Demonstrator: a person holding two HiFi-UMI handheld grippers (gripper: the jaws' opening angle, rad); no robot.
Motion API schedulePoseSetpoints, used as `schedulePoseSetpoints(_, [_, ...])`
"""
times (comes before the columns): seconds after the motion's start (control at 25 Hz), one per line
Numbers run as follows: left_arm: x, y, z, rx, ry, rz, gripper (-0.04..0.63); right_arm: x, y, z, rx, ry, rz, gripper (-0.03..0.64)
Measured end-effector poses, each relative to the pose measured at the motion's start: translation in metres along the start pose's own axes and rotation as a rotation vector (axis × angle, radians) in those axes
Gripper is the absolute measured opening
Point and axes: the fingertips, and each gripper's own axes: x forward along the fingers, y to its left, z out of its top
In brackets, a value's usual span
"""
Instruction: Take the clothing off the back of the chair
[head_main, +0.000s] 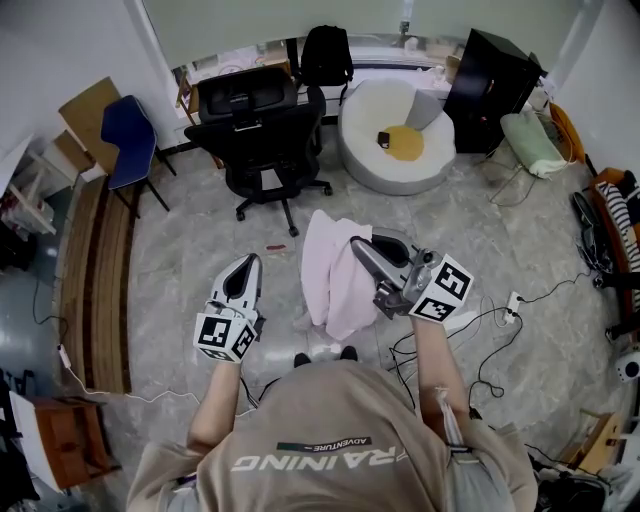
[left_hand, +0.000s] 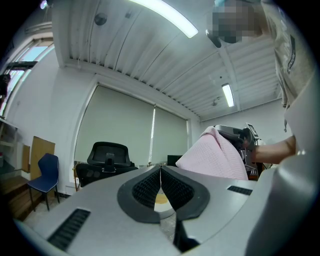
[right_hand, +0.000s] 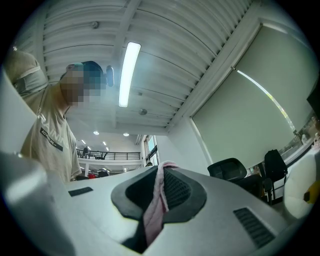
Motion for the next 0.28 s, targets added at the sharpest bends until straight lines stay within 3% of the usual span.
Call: schedulePoseSetpoints(0.28, [-0.0041,-0.0038,0.0025,0.020,0.003,-0.009,0.014,-0.0019,0.0032,0.0005,-0.002,-0.007,0.003,0.046])
